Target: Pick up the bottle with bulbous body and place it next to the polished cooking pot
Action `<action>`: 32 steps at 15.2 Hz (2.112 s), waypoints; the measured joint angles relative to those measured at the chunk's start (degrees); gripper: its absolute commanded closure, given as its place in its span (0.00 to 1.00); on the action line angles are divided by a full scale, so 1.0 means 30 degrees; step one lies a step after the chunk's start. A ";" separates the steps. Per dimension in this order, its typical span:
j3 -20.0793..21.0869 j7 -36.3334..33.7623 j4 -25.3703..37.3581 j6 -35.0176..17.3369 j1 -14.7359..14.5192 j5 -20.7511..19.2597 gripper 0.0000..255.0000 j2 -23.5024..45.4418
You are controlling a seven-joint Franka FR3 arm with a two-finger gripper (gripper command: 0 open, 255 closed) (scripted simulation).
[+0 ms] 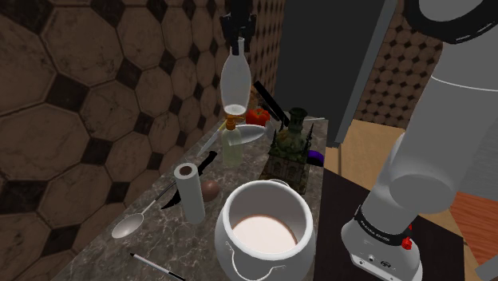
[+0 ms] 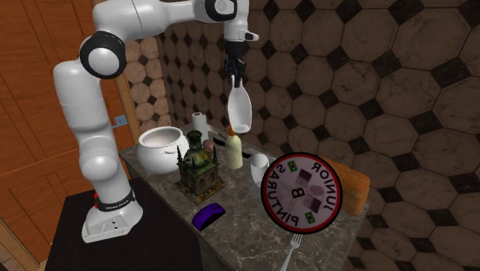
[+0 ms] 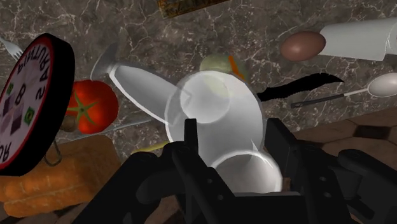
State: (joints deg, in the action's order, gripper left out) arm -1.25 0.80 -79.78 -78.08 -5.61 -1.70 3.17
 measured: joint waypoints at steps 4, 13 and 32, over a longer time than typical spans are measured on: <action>0.0841 -0.1754 -0.1490 -0.0244 -0.0891 0.0125 1.00 -0.1191; 0.2992 -0.5953 -0.2636 -0.0348 -0.2871 0.0643 1.00 -0.2190; 0.7795 -1.5521 0.1832 0.0413 -0.7714 0.0346 1.00 0.1554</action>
State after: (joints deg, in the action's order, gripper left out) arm 22.14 -45.76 -74.29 -76.84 -28.75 -0.66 7.84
